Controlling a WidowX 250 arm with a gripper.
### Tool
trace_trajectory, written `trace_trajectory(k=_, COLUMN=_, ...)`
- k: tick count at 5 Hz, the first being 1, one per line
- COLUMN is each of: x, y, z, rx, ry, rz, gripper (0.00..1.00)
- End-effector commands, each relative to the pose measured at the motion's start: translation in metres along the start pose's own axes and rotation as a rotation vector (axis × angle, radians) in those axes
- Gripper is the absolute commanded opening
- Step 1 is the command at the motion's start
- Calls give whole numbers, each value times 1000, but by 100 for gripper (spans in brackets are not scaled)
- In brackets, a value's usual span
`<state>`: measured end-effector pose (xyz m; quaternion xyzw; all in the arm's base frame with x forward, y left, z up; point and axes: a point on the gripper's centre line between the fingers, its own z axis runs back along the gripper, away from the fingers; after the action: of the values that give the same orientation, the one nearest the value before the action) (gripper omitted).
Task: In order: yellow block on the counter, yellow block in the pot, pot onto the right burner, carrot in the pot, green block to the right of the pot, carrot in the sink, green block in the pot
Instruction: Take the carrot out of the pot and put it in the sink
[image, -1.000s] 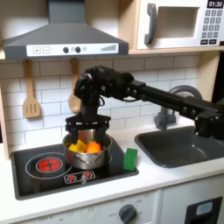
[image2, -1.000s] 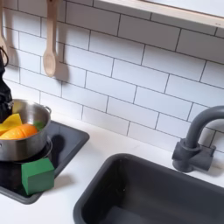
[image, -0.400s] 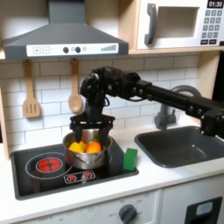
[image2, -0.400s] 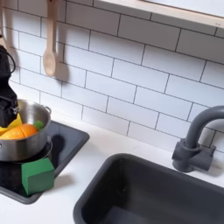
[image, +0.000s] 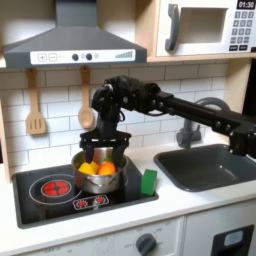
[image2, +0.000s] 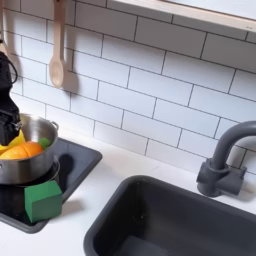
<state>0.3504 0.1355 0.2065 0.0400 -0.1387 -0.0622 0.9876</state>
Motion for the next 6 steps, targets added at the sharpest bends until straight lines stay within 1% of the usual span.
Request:
trace_trajectory(k=1, x=0, y=0, z=0, rx=1, ry=-1, rz=0, gripper=100)
trace_trajectory(k=2, x=4, y=-13, z=-5, rx=-33, ry=-14, rz=-101, gripper=100)
trace_trajectory(k=3, x=6, y=-10, z=-6, rx=-32, ry=-21, rz=-117, gripper=100)
trace_trajectory(k=4, x=9, y=-14, z=-7, rx=-27, ry=-28, rz=-161, gripper=100)
trace_trajectory(k=5, x=9, y=-10, z=-8, rx=-17, ry=-37, rz=-150, gripper=100)
trace_trajectory(k=6, x=12, y=-8, z=-11, rx=-11, ry=-51, rz=-159, gripper=100)
